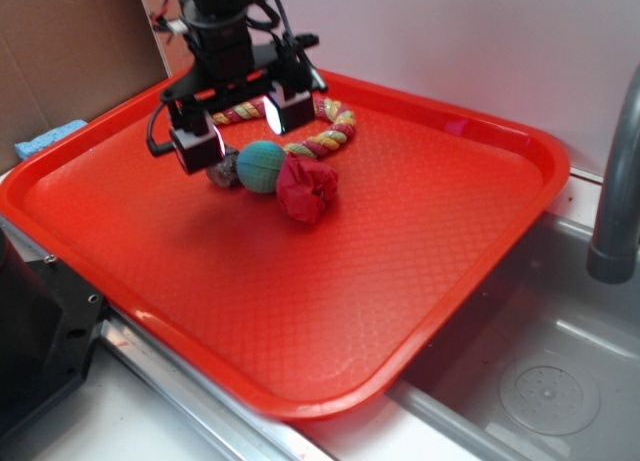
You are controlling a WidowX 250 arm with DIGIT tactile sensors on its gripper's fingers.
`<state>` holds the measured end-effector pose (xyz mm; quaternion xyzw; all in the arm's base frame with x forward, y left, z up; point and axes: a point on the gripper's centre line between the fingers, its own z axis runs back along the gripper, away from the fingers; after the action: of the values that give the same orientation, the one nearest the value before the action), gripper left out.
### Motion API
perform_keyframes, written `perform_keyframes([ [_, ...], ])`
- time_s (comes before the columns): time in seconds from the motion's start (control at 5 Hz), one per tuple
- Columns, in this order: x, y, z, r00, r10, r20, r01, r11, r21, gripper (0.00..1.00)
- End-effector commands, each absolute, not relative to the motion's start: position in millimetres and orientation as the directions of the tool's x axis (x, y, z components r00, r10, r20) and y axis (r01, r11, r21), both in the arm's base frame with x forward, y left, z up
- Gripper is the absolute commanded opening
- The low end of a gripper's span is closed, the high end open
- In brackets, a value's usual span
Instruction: Grab the green ball.
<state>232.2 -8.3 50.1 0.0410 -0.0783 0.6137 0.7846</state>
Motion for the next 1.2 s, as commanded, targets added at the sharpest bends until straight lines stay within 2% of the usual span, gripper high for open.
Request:
perform_keyframes([
  [0.0,240,-13,27,0.308,0.938,0.162,-0.948,0.316,-0.028,0.68],
  [0.2,238,-13,25,0.317,0.936,0.154,-0.945,0.326,-0.032,0.0],
  [0.4,234,-9,37,0.354,0.93,0.098,-0.931,0.36,-0.056,0.0],
  [0.6,232,-1,65,0.429,0.9,0.079,-0.895,0.435,-0.095,0.0],
  [0.8,226,3,98,0.471,0.876,0.105,-0.867,0.481,-0.127,0.0],
  [1.0,218,0,136,0.577,0.811,0.101,-0.803,0.586,-0.114,0.0],
])
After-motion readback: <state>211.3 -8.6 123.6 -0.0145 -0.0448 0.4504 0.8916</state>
